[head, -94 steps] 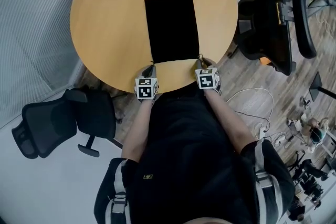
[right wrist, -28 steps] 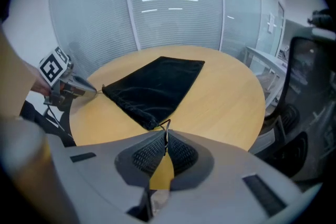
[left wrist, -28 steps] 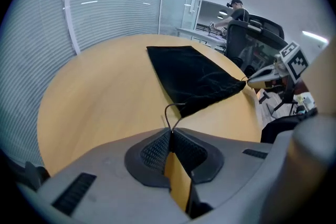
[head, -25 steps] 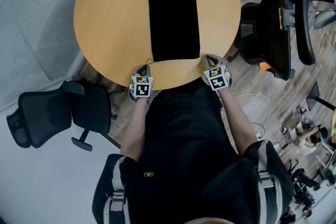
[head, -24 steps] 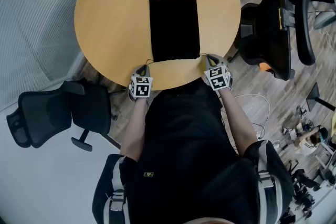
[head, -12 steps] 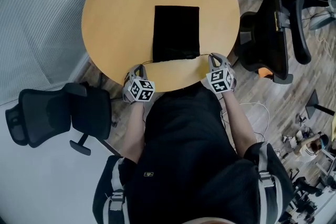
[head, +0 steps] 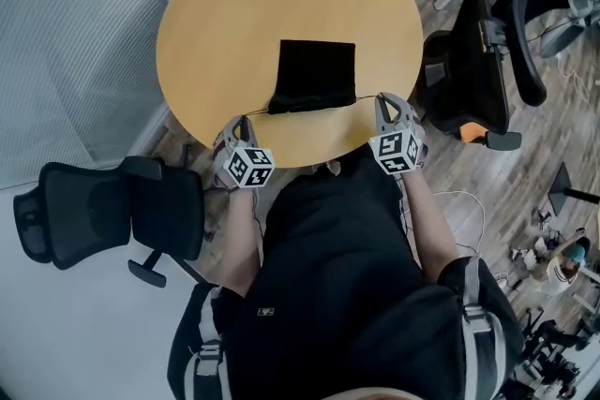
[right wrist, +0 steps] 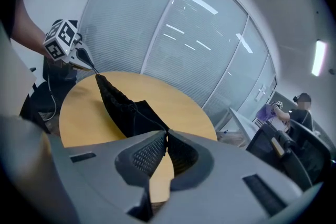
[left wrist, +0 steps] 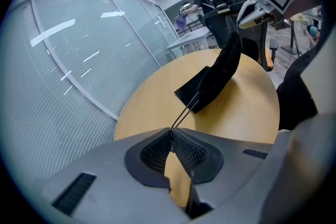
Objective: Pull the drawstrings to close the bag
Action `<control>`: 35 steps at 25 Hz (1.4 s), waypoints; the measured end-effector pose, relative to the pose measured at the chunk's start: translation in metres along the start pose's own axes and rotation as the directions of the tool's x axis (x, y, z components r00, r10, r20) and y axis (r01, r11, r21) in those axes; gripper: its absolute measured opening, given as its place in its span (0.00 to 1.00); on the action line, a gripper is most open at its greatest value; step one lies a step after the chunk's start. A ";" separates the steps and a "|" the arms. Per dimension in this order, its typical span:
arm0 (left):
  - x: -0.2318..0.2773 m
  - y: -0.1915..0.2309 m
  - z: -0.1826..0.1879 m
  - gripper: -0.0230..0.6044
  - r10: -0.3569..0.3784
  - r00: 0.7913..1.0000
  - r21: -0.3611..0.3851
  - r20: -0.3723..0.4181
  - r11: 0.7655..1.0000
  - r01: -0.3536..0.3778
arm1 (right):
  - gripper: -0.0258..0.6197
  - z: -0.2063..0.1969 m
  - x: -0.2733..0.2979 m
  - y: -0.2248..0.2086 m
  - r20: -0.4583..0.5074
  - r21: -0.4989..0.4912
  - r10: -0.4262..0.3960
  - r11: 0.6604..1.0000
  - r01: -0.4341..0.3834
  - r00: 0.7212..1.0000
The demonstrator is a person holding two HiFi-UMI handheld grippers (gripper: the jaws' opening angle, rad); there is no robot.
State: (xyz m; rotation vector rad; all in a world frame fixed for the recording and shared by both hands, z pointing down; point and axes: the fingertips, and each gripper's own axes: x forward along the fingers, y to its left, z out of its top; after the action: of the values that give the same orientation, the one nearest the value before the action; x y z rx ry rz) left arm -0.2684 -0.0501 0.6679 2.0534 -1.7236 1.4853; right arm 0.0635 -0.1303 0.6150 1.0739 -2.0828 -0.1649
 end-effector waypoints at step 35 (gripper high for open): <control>-0.128 0.040 0.089 0.08 0.331 0.943 -0.159 0.041 0.934 -0.321 | 0.15 0.048 -0.052 -0.091 0.248 -0.171 0.051 0.985 -0.008 0.967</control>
State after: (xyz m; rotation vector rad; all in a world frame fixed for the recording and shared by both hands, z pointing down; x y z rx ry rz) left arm -0.2336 -0.0260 0.5123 1.8286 -2.2178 1.3219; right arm 0.1071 -0.1605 0.5123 0.9587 -2.2616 -0.4762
